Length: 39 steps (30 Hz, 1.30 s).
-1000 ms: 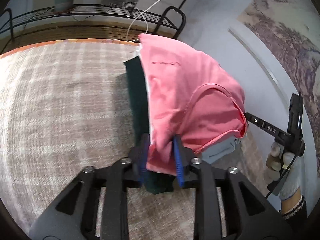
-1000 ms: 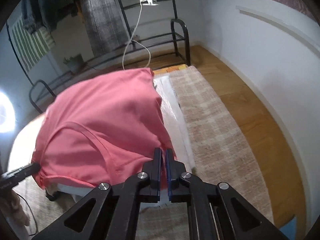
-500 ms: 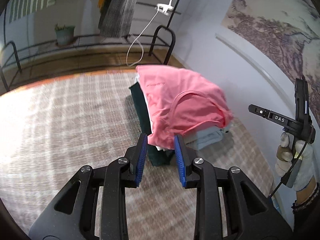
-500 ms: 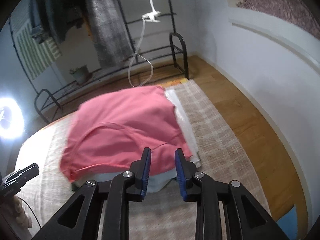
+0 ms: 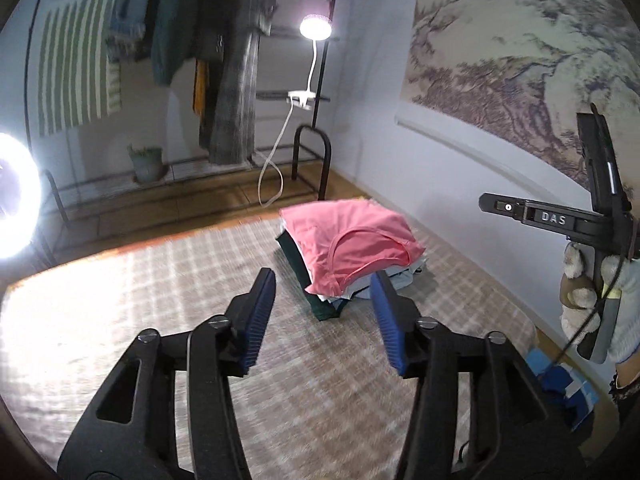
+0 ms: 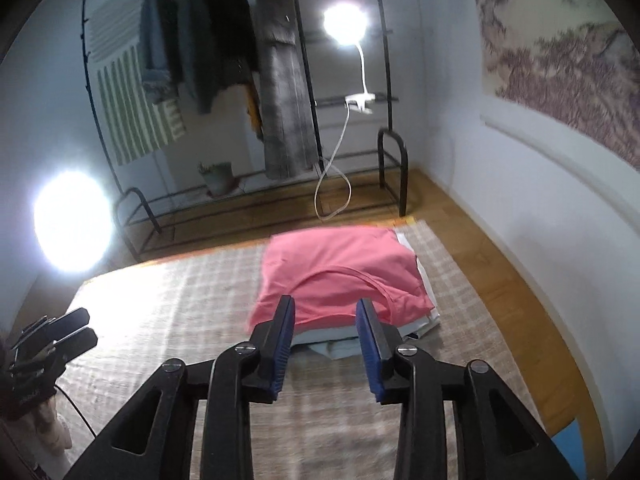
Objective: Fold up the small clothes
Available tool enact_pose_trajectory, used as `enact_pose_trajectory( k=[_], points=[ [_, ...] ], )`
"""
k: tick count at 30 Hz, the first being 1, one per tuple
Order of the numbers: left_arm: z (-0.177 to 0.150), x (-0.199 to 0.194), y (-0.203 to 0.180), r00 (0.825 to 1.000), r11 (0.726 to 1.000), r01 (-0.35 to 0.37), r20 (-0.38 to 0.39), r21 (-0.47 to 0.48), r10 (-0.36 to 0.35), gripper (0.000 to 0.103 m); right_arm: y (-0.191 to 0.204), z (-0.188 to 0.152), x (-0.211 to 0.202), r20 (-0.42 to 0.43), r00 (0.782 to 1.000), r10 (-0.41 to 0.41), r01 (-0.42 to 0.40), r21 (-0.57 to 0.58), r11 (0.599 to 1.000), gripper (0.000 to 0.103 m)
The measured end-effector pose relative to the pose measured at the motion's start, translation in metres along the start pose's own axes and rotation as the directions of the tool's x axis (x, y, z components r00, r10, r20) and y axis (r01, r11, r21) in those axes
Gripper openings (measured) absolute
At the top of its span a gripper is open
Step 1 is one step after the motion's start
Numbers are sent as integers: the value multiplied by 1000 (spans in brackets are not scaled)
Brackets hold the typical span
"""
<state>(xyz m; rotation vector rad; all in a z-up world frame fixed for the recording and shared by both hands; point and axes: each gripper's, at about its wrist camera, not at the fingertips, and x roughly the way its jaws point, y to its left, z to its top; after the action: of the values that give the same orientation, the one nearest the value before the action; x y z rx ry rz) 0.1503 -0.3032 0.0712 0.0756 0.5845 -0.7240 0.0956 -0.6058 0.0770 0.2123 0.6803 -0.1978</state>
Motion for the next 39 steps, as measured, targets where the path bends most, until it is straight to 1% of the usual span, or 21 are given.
enact_pose_trajectory(
  k=[1, 2, 3, 4, 6, 8, 10, 11, 14, 16, 19, 21, 23, 25, 27, 29, 31, 34, 36, 39],
  points=[
    [-2, -10, 1, 1000, 1000, 1, 11, 3, -1, 54, 10, -2, -11, 18, 1000, -14, 14, -2, 1000, 36],
    [-4, -22, 2, 1000, 1000, 3, 24, 5, -4, 55, 15, -4, -17, 28, 999, -23, 23, -2, 1000, 41],
    [-7, -32, 3, 999, 1000, 4, 36, 6, -4, 59, 24, -7, -26, 46, 998, -32, 32, -2, 999, 44],
    [-10, -41, 5, 999, 1000, 3, 45, 9, -3, 65, 31, -10, -33, 59, 998, -36, 36, 0, 999, 47],
    [-16, -58, 7, 998, 1000, -2, 62, 13, 1, 72, 43, -17, -43, 72, 996, -46, 46, 0, 999, 51],
    [-22, -73, 10, 997, 1000, -4, 74, 20, 2, 76, 57, -25, -51, 82, 995, -53, 53, 1, 999, 64],
    [-29, -84, 12, 996, 999, -19, 87, 31, 16, 82, 69, -35, -59, 100, 994, -52, 52, 8, 999, 70],
    [-32, -89, 13, 995, 999, -24, 94, 34, 21, 82, 72, -39, -61, 107, 993, -54, 53, 12, 999, 72],
    [-43, -101, 15, 994, 998, -40, 108, 46, 35, 86, 87, -54, -68, 129, 989, -66, 63, 26, 998, 77],
    [-49, -105, 17, 993, 998, -43, 116, 53, 37, 91, 96, -64, -68, 134, 989, -69, 65, 37, 997, 80],
    [-56, -109, 18, 992, 998, -45, 120, 50, 38, 94, 103, -75, -59, 126, 990, -62, 57, 39, 998, 83],
    [-59, -109, 20, 992, 998, -48, 121, 47, 42, 96, 107, -80, -53, 117, 991, -70, 68, 25, 997, 84],
    [-61, -108, 20, 991, 997, -56, 122, 52, 50, 98, 110, -84, -48, 122, 990, -74, 71, 22, 997, 87],
    [-65, -108, 21, 989, 996, -73, 132, 55, 66, 103, 110, -88, -46, 134, 989, -62, 58, 28, 998, 90],
    [-71, -108, 23, 988, 995, -83, 133, 55, 75, 103, 111, -92, -45, 136, 988, -67, 63, 37, 997, 93],
    [-74, -106, 25, 990, 995, -86, 116, 55, 79, 103, 112, -93, -44, 140, 988, -69, 64, 41, 997, 99],
    [-79, -105, 27, 991, 995, -85, 104, 54, 79, 103, 111, -95, -44, 151, 987, -62, 55, 47, 997, 103],
    [-85, -104, 28, 991, 993, -97, 94, 67, 91, 103, 111, -98, -42, 155, 986, -57, 48, 62, 997, 103],
    [-89, -104, 27, 990, 991, -111, 91, 79, 103, 103, 110, -99, -38, 138, 989, -46, 37, 67, 997, 103],
    [-92, -104, 29, 991, 991, -110, 81, 78, 103, 103, 110, -102, -33, 118, 991, -54, 44, 83, 996, 103]
  ],
)
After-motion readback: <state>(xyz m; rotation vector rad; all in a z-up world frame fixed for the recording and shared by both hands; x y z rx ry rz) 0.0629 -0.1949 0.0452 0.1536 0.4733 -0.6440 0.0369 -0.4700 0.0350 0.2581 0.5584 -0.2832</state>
